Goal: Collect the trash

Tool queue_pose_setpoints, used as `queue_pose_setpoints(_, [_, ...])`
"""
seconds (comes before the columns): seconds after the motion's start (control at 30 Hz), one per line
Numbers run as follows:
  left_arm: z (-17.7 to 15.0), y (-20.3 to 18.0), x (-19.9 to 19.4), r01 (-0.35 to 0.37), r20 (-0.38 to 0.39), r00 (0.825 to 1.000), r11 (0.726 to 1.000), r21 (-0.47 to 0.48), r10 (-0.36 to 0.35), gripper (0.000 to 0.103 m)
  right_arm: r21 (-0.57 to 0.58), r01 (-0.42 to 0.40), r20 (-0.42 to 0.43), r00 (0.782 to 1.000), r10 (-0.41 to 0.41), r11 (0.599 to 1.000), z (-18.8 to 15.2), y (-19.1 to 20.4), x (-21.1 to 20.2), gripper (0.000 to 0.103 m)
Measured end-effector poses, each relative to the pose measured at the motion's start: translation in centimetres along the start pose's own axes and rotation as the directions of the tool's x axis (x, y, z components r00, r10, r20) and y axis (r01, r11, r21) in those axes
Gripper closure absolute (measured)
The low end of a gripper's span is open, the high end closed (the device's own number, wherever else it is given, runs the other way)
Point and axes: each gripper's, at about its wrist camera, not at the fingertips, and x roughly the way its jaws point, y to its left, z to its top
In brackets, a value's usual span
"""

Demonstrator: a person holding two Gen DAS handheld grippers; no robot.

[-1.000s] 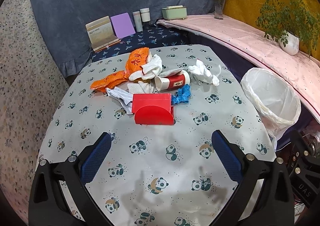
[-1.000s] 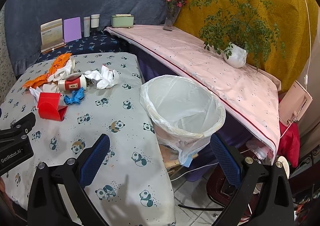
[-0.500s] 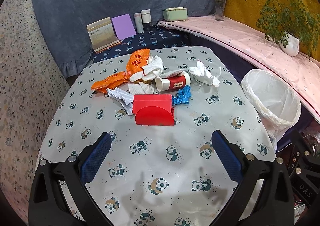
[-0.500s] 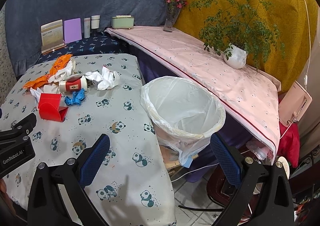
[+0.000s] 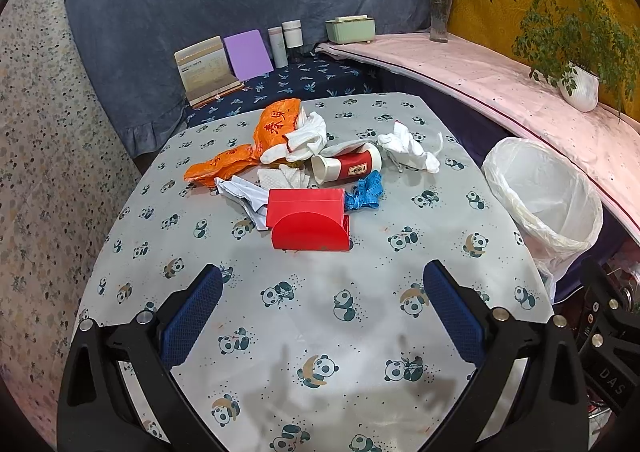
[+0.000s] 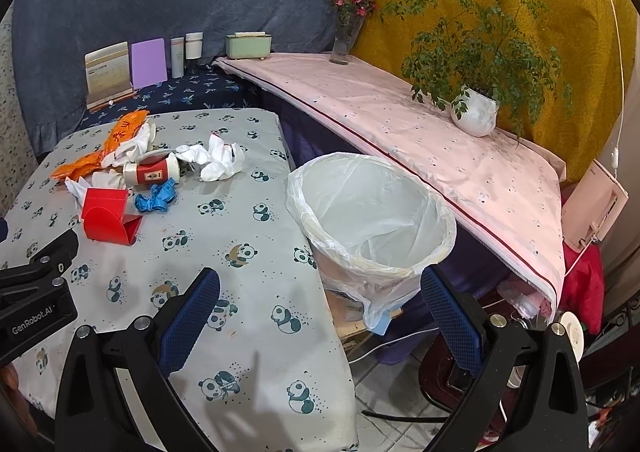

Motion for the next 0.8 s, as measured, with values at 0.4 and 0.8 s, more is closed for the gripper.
queue_pose_setpoints(0.4, [0.01,0.33,-0.06,0.000,-0.001,1.000,1.000,-0.004,0.000,0.007,0.012,-0.023,0.004,1.000,0.023,1.000,0.02,0.04,-0.05,0.007])
queue_pose_setpoints(0.8, [-0.07,0.67,0.18,-0.003,-0.003,1.000,1.000,-0.009,0.003,0.007,0.024,-0.031,0.010,0.999,0.031,0.999,0.32,0.08,-0.08,0.007])
